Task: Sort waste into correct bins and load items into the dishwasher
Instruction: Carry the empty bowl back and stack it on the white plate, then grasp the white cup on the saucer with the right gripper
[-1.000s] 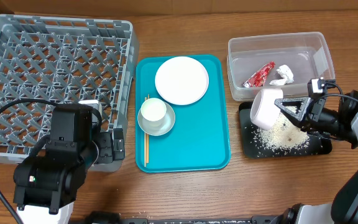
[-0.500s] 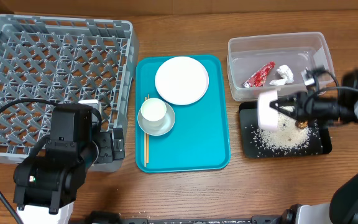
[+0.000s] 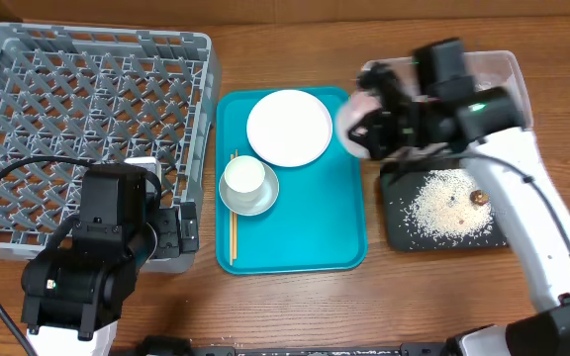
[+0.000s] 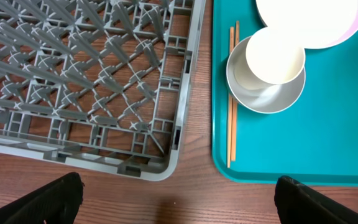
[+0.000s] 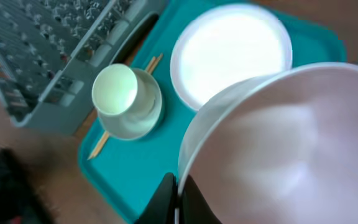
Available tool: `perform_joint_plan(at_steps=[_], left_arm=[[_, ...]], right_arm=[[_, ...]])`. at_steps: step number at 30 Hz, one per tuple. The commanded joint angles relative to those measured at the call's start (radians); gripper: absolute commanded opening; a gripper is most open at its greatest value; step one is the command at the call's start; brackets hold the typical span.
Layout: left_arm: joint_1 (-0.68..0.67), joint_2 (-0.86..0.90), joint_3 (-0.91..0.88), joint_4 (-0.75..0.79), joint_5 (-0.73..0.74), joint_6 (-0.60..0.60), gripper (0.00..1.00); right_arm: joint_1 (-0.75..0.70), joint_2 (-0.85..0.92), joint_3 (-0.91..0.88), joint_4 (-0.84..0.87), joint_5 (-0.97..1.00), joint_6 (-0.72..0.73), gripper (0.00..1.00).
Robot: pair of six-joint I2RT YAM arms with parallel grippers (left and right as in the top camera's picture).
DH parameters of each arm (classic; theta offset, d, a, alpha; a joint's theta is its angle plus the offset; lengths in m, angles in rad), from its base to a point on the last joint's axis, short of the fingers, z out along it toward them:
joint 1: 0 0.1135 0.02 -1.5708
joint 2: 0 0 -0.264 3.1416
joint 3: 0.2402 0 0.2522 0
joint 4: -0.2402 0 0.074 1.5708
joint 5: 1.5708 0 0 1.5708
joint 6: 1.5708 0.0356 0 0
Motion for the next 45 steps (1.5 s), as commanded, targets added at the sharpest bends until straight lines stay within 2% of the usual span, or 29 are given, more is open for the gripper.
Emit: perform_joint_plan(at_steps=[1,9,18,19,20,23,24,25,26,28,33,35,37,45], left_arm=[[0.01,0.002,0.019,0.0,-0.013,-0.021,1.0],[0.01,0.002,0.019,-0.002,-0.012,-0.021,1.0],[0.01,0.002,0.019,-0.002,-0.012,-0.021,1.0],[0.01,0.002,0.019,-0.002,-0.012,-0.021,0.99],[0.01,0.002,0.019,-0.002,-0.012,-0.021,1.0],[0.01,0.002,0.019,-0.001,-0.013,-0.021,1.0],[0.01,0.002,0.019,-0.001,-0.013,-0.021,1.0],[0.01,0.002,0.019,-0.001,-0.013,-0.021,1.0],[0.01,0.002,0.019,-0.001,-0.013,-0.021,1.0],[0.01,0.003,0.019,-0.001,-0.013,-0.021,1.0],[0.01,0.013,0.018,-0.005,-0.019,-0.036,1.0],[0.014,0.025,0.018,-0.034,-0.103,-0.192,1.0],[0.028,0.039,0.018,-0.049,-0.132,-0.246,1.0],[0.076,0.079,0.018,-0.052,-0.105,-0.246,1.0]], right_arm=[[0.104,0.039,0.027,0.085,0.217,0.019,0.04],[0.219,0.233,0.027,0.263,0.259,0.02,0.04],[0.229,0.405,0.027,0.307,0.251,0.021,0.06],[0.229,0.414,0.027,0.298,0.251,0.021,0.15],[0.229,0.415,0.027,0.291,0.251,0.021,0.2],[0.229,0.402,0.03,0.262,0.251,0.021,0.21],[0.229,0.392,0.035,0.238,0.251,0.021,0.29],[0.229,0.382,0.04,0.216,0.251,0.021,0.42],[0.229,0.369,0.05,0.187,0.251,0.021,0.47],[0.229,0.338,0.075,0.127,0.251,0.04,0.5],[0.229,0.243,0.125,0.053,0.166,0.171,0.52],[0.229,0.219,0.125,0.056,0.06,0.215,0.52],[0.237,0.22,0.122,0.055,-0.011,0.244,0.52],[0.322,0.286,0.097,0.063,0.031,0.313,0.52]])
